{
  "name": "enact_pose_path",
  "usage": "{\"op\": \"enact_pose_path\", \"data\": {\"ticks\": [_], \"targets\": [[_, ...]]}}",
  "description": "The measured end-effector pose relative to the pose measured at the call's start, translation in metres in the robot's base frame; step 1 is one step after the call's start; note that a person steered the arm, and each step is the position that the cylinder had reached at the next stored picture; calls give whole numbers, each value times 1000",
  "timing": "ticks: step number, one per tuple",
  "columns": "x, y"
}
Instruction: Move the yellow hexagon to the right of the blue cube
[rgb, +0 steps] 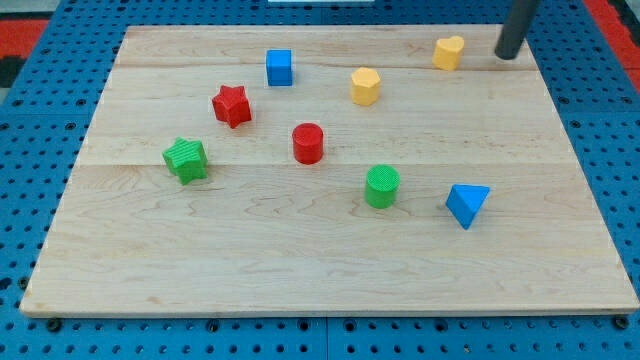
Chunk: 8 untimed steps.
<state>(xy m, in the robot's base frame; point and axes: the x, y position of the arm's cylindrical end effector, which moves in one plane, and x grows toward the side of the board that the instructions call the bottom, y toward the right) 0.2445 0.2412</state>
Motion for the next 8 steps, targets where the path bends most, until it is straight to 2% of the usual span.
{"op": "enact_pose_path", "data": {"ticks": [1,2,3,4,5,6,7,8], "targets": [[-6,-3],[-3,-35],[14,-49],[94,-24],[144,-80],[133,-181],[109,-199],[90,-173]]}}
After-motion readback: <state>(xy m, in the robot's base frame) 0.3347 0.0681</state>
